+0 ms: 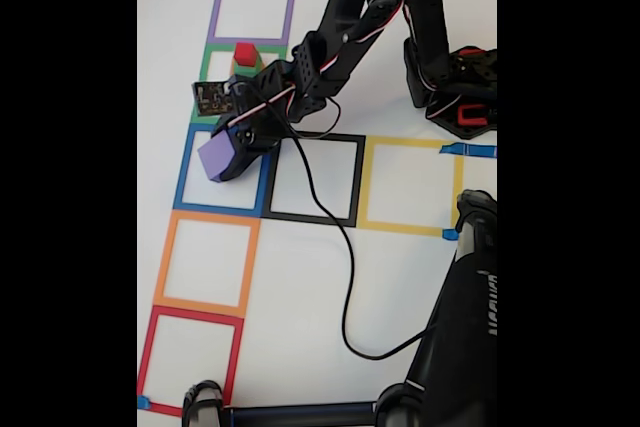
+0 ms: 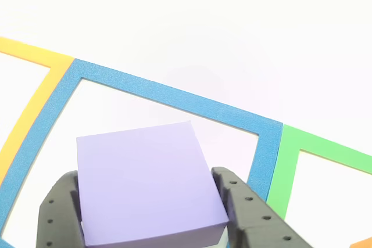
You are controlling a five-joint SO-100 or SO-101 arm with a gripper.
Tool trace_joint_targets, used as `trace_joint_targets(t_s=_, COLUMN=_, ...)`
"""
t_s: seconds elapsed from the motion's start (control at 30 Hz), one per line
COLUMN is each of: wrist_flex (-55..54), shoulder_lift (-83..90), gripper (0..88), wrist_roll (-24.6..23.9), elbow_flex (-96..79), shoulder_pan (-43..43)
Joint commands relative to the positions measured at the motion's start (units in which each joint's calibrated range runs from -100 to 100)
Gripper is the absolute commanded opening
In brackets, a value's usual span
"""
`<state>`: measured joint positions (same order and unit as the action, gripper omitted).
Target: Tower of hanoi
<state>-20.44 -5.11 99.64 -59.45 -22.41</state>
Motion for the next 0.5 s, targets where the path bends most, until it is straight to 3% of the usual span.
trace_joint_targets(t_s=0.0, wrist_flex=-5.1, shoulder_lift=-1.5, gripper=15.6, wrist_roll=0.4, elbow_flex=-1.7, shoulder_pan=-0.3)
trace_joint_targets(t_s=0.47, wrist_flex=-11.2, shoulder_lift=-0.7, gripper=22.7, wrist_roll=0.4, elbow_flex=-7.8, shoulder_pan=0.7)
